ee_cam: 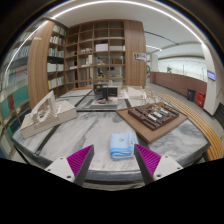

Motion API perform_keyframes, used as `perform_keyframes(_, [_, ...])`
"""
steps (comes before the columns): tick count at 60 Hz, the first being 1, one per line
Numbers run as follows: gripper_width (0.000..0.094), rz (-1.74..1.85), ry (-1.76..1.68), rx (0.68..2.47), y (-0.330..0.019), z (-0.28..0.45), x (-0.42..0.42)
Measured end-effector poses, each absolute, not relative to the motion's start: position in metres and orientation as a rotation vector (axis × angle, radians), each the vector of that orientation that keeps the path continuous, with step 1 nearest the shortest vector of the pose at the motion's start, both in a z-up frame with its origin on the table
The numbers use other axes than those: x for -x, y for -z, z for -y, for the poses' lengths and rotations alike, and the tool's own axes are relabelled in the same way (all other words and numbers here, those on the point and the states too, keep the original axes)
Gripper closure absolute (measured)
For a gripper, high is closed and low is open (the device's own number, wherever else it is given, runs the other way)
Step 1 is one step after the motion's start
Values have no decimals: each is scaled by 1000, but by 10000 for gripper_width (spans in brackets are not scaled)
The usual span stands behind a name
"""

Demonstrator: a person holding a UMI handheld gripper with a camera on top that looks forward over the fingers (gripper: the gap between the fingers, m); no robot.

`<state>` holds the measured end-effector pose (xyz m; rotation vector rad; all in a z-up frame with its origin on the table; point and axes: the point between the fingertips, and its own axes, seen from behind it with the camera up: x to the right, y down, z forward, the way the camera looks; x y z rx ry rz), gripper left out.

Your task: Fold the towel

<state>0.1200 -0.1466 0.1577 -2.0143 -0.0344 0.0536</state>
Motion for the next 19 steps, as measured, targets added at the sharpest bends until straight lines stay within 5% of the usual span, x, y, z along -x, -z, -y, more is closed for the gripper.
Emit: perform_keyframes(19, [101, 76, -133, 1946, -192, 190, -80])
